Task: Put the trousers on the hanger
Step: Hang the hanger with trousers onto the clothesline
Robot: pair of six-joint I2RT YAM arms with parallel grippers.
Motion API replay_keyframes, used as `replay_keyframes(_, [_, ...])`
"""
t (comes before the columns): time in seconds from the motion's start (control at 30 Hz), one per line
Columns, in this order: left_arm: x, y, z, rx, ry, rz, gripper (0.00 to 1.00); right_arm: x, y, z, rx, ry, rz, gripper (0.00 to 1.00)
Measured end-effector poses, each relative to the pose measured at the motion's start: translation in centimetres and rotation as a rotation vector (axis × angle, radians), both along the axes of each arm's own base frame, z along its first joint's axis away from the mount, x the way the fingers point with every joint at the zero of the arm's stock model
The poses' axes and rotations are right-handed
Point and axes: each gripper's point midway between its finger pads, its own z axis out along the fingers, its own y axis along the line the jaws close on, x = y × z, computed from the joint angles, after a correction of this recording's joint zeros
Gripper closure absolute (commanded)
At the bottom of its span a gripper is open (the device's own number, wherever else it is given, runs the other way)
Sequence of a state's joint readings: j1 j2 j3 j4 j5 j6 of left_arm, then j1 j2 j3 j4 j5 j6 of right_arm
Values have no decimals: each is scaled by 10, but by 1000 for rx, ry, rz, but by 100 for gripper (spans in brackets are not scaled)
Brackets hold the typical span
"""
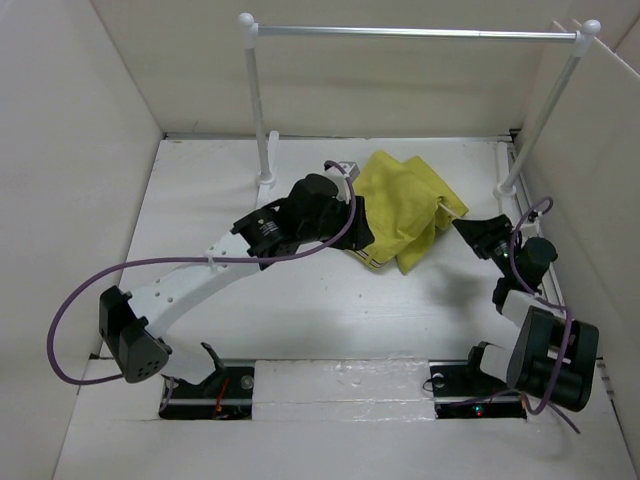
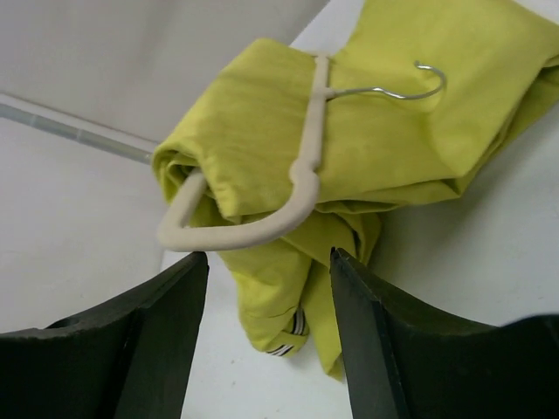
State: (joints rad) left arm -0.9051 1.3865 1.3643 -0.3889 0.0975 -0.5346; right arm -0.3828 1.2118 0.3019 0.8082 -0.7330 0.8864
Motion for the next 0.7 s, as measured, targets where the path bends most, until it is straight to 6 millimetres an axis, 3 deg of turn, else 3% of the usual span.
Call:
replay_keyframes(0.17, [-7, -2, -10, 11, 19, -23, 57, -13, 2, 23, -38, -59, 18, 36])
replay_keyframes(0.27, [-10, -1, -16, 21, 32, -31, 57, -22, -3, 41, -94, -111, 10, 26])
replay_keyframes(0.3, [-10, -1, -17, 24, 34, -34, 57, -23, -5, 46, -106, -117, 14, 22])
replay_keyframes(0.43, [-13, 0, -21, 31, 43, -46, 58, -13, -14, 57, -118, -106, 5, 20])
replay_keyframes(0.53, [-15, -2, -21, 27, 46, -60, 58, -3, -22, 49, -93, -68, -27, 23])
replay_keyframes(0.7, [-17, -3, -22, 25, 51, -74, 58, 18, -23, 8, 16, 64, -46, 30])
